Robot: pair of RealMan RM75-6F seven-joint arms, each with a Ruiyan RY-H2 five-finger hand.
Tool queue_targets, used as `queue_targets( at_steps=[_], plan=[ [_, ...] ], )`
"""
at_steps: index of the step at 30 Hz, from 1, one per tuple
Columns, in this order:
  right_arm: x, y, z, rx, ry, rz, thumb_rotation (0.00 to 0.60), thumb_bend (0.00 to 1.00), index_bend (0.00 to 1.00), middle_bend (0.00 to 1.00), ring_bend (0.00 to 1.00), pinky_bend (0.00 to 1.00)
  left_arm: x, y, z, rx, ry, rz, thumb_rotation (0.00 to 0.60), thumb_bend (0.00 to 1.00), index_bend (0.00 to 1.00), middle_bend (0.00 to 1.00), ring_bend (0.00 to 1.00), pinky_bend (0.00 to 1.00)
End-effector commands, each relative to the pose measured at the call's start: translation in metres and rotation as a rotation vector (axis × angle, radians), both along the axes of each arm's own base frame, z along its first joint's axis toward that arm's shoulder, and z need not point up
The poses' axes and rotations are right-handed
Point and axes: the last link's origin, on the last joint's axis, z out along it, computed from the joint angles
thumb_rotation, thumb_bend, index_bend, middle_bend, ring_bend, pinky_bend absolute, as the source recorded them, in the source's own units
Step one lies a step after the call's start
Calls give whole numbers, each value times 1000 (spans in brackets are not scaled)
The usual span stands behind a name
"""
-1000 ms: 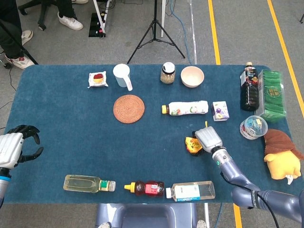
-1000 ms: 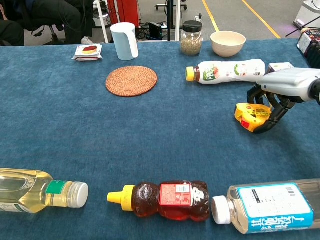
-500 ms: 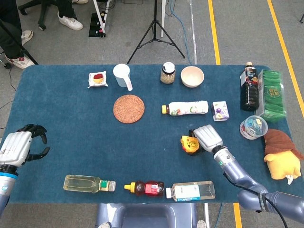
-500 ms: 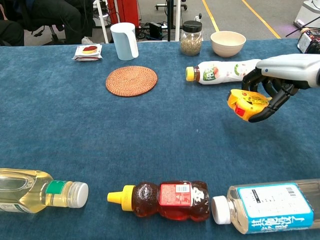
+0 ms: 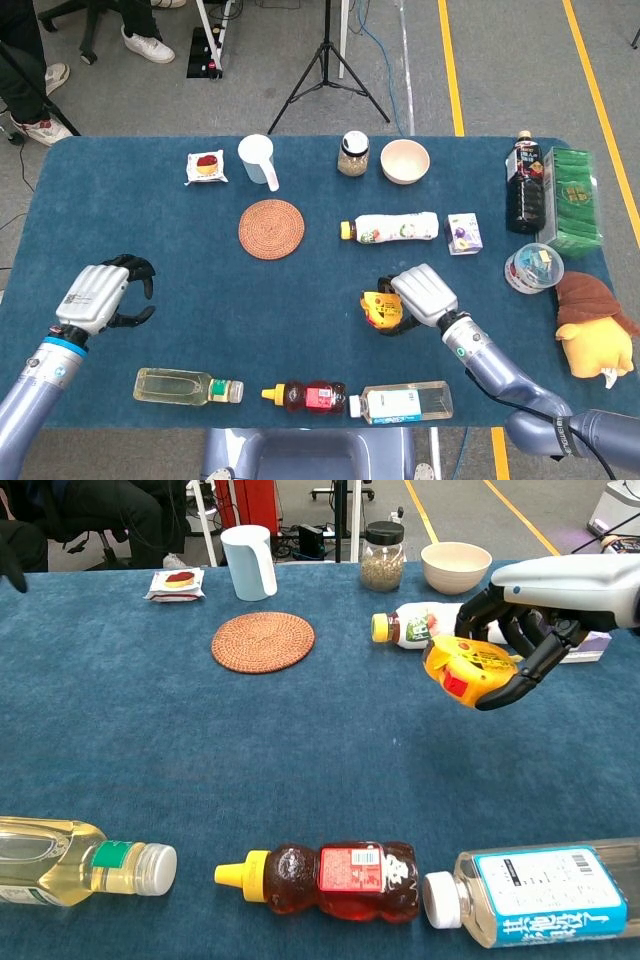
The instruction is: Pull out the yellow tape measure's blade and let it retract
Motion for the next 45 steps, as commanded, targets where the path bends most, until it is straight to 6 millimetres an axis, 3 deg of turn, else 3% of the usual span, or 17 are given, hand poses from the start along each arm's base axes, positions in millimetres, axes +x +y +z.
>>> queue_targets(
  at_steps=[1, 7, 10, 18, 22, 25, 39, 45],
  plan=[
    [5, 1, 2, -2, -6, 13, 386, 159, 663, 691, 638, 609, 15, 12, -13, -48, -20, -39, 500, 264, 564, 349, 235, 285],
    [16, 1, 0, 2, -15, 31, 386, 160, 663, 691, 638, 609, 45, 29, -35, -127, -85, -96, 235, 263, 564, 348, 217, 264],
    [20, 1, -1, 4, -15, 38, 386, 160, 664, 691, 638, 610, 58, 36, -43, -151, -109, -122, 188, 263, 564, 338, 196, 252],
    [26, -1, -1, 1, -44, 31, 385, 160, 664, 692, 637, 607, 87, 49, -65, -185, -115, -206, 201, 271, 564, 223, 62, 149],
    [26, -3, 0, 0, -51, 26, 388, 163, 664, 692, 637, 605, 96, 52, -74, -193, -66, -254, 397, 281, 564, 167, 4, 116],
    [27, -4, 1, 4, -60, 21, 388, 165, 664, 692, 636, 603, 102, 55, -78, -193, -44, -276, 429, 283, 564, 156, 0, 112],
    [32, -8, -5, 20, -100, 52, 387, 168, 665, 694, 630, 589, 117, 59, -91, -222, -72, -290, 423, 280, 558, 130, 0, 93],
    [35, -9, -9, 29, -121, 77, 382, 168, 669, 699, 629, 588, 117, 59, -93, -226, -82, -299, 424, 274, 504, 100, 0, 89]
  ],
)
